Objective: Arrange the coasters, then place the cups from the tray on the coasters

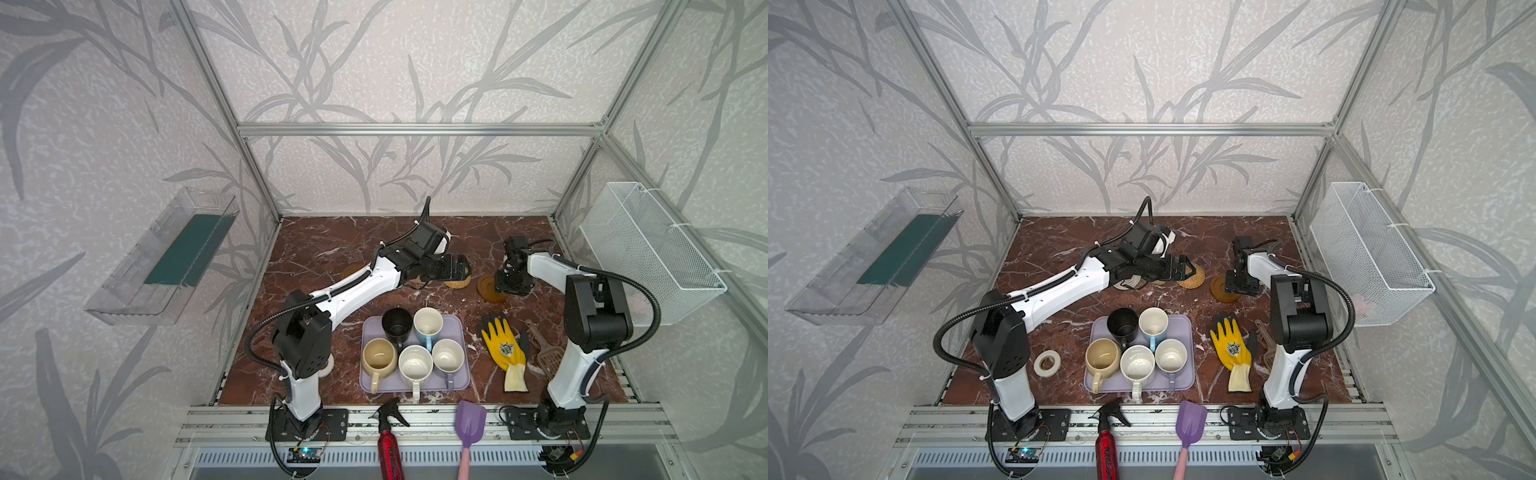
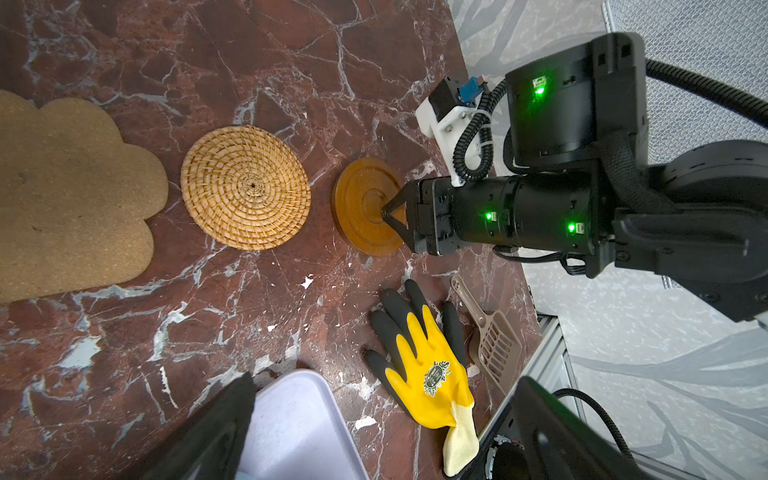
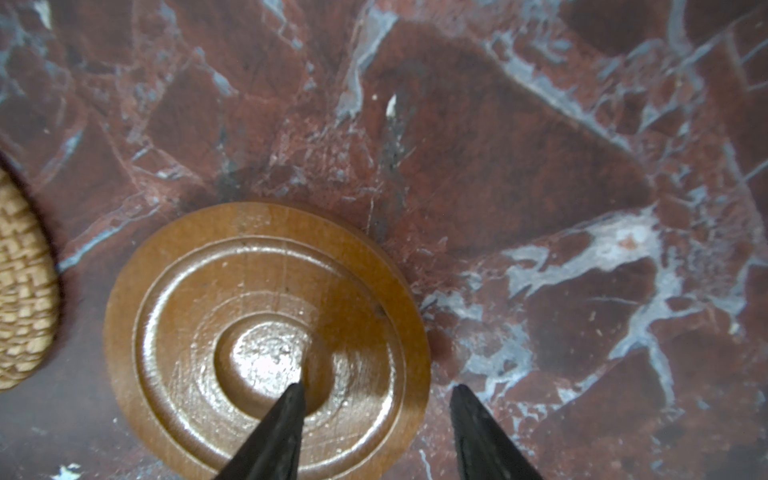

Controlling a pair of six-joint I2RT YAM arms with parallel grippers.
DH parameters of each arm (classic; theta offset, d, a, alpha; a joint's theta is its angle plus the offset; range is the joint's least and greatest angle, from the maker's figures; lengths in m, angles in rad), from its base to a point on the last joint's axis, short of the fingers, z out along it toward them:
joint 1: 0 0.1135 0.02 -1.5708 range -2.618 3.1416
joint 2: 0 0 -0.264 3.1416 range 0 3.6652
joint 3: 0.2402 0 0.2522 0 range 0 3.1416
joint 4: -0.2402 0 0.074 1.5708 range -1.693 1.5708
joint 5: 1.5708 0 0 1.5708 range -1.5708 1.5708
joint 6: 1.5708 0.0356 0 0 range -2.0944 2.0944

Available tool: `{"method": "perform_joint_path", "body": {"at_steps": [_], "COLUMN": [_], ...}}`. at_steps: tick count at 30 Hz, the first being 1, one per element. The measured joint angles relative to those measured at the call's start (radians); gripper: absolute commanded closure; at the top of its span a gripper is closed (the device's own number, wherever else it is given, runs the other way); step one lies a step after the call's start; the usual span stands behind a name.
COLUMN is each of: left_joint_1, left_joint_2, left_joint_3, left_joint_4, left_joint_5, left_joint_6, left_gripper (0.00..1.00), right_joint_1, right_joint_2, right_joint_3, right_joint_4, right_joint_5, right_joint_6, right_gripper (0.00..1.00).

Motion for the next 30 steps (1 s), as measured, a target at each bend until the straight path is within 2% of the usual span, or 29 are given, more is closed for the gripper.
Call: {"method": "perform_joint_path", "body": {"at_steps": [30], "left_joint_1": [0.005], "left_joint_2": [0.0], "left_joint_3": [-0.027], "left_joint_4": [0.014], "left_joint_5": [-0.008], "left_joint_6": [0.0], "left_gripper": [0.01], "right_joint_1": [0.0], "right_joint_2": [0.174], "right_joint_3": [0.246], "right_joint_4": [-0.08], "right_joint_5": [-0.009], "right_joint_6": [0.006], "right_gripper": [0.51]}}
